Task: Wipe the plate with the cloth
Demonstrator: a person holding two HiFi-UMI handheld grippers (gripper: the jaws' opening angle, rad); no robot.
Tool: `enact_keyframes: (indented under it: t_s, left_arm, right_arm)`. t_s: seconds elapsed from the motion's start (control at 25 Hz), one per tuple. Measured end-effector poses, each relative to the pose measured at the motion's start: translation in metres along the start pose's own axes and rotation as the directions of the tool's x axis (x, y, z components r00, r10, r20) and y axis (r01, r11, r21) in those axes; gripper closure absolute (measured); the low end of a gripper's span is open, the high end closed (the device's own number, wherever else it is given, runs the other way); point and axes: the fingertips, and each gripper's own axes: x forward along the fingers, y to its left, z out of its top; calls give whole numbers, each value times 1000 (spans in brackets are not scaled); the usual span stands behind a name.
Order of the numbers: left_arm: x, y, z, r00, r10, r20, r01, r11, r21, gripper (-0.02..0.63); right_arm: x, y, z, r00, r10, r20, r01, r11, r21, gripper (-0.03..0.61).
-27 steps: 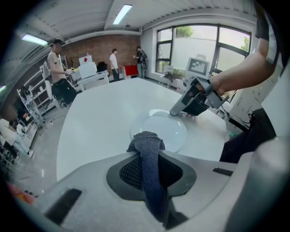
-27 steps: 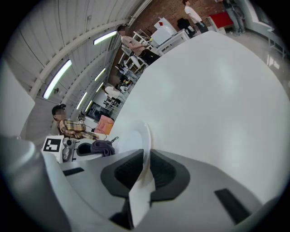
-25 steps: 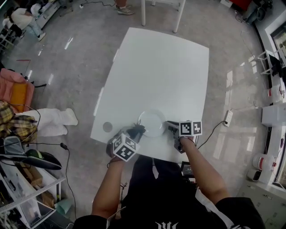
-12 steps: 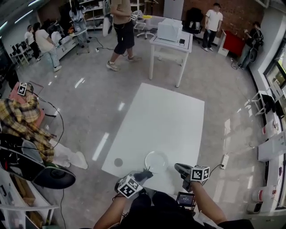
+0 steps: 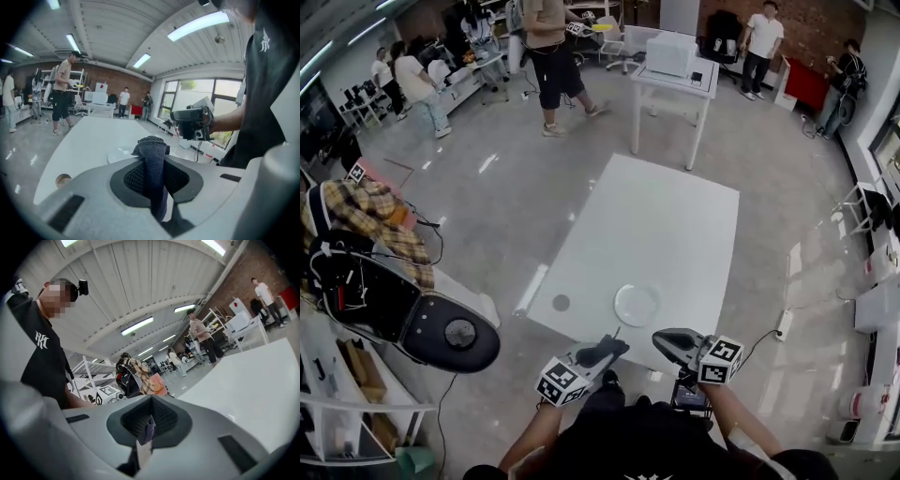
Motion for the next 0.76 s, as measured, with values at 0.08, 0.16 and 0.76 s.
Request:
enact_keyframes:
  t_s: [0.08,0.16,0.76]
  left_arm:
    - [-9,-25,14,993,-27,111,34,997,-69,563]
    - [-16,-46,22,977,-37,212,72,985,-159,563]
    - [-59,-116,-9,978,110,179,-68,972,-227,563]
  right_arm:
    - [-7,18,-2,999,37,2,-37,999,-30,574]
    - [-19,31,-7,998,62,0,-61,997,-51,574]
    - [-91,65,-46,996,69,59,-65,996,-53,574]
